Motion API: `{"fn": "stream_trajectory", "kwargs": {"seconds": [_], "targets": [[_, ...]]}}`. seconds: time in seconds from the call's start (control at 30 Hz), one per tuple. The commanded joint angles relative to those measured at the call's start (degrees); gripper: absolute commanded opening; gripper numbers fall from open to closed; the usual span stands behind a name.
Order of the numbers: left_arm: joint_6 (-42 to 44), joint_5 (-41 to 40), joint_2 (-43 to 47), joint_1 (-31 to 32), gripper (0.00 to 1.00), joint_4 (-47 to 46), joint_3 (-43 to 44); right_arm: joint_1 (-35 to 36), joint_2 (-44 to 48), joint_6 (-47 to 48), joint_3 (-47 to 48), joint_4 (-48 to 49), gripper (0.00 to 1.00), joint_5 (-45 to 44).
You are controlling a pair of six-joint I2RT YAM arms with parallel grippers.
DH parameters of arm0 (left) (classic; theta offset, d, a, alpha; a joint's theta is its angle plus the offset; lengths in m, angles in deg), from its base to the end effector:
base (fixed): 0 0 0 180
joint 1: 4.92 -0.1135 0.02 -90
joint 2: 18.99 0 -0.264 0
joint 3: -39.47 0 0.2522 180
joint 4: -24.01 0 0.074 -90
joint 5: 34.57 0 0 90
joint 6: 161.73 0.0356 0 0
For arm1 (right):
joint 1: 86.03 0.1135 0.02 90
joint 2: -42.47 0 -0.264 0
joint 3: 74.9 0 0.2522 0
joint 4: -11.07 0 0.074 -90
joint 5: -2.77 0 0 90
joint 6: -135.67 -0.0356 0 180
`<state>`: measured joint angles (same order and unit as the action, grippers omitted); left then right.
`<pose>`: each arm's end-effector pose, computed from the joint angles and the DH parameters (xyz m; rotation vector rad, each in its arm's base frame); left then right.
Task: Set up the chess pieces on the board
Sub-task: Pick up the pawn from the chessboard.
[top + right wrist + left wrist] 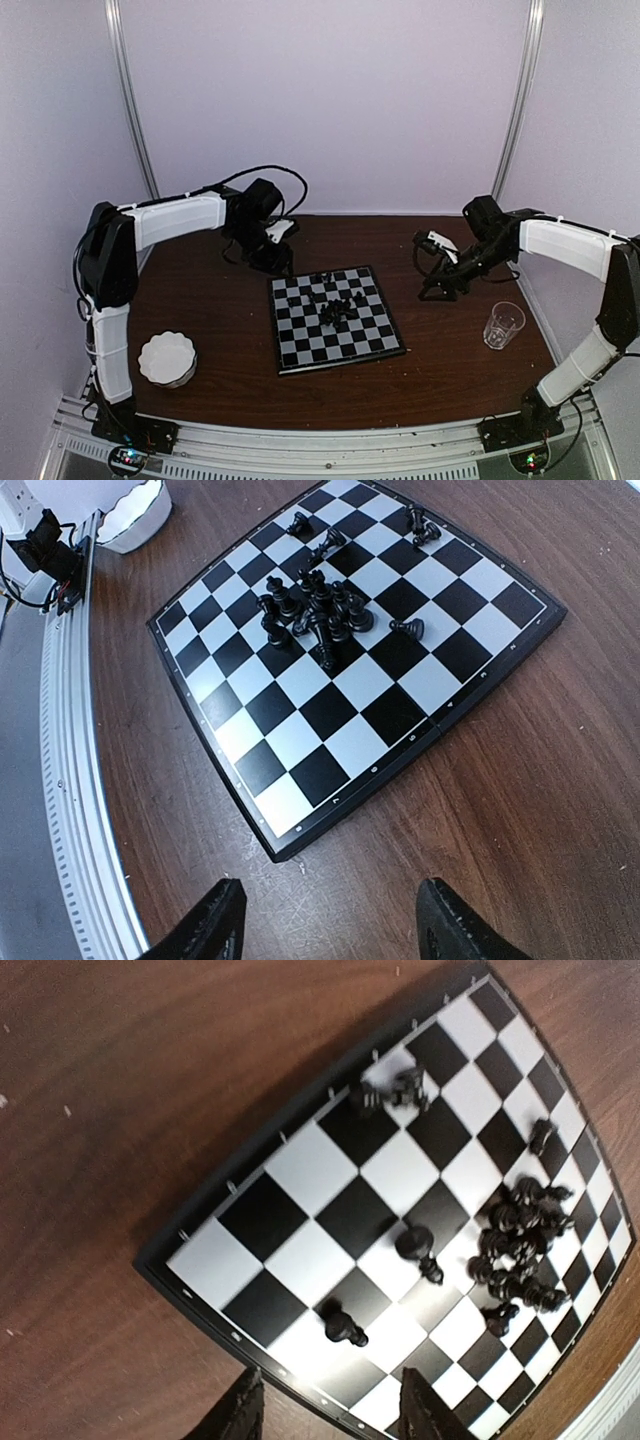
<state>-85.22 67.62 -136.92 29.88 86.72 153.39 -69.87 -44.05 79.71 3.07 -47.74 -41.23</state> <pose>0.3556 -0.2563 0.2292 0.5809 2.7529 -0.5111 0.2727 0.1057 0.2484 -1.2392 2.1502 0.9600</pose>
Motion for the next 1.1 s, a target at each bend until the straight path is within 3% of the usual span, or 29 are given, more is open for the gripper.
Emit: {"fn": "stream_trajectory", "kwargs": {"seconds": [0.0, 0.13, 0.27, 0.47, 0.57, 0.77, 0.87, 1.07], "targets": [[-2.4, 0.3, 1.0, 1.1, 0.47, 2.2, -1.7, 0.4, -0.6, -0.2, 0.0, 1.9, 0.61, -0.1], [6.0, -1.4, 1.4, 2.1, 0.46, 4.3, -2.5, 0.5, -0.9, 1.0, -0.5, 1.7, 0.61, -1.4], [21.4, 8.2, 7.9, 4.2, 0.45, -1.7, -11.3, 1.4, -0.8, 3.3, -0.1, 0.6, 0.60, -2.0], [29.5, 14.9, 8.6, 7.9, 0.40, -8.4, -15.1, 3.4, -1.6, 4.8, -0.1, -0.2, 0.58, -3.5], [31.0, 14.3, 8.4, 8.1, 0.39, -12.0, -16.0, 3.6, -1.6, 4.7, -0.2, -0.4, 0.58, -3.1], [41.0, 8.8, 6.8, 6.1, 0.37, -6.1, -14.5, 3.6, -1.2, 4.9, -0.5, -0.4, 0.58, -3.1], [42.1, 7.2, 4.8, 4.6, 0.35, -3.6, -13.1, 3.6, -1.4, 5.1, -0.5, -0.4, 0.57, -3.3], [33.1, 4.6, 1.6, 4.2, 0.39, -3.2, -10.7, 3.6, -1.8, 5.3, -0.6, -0.4, 0.57, -3.5]]}}
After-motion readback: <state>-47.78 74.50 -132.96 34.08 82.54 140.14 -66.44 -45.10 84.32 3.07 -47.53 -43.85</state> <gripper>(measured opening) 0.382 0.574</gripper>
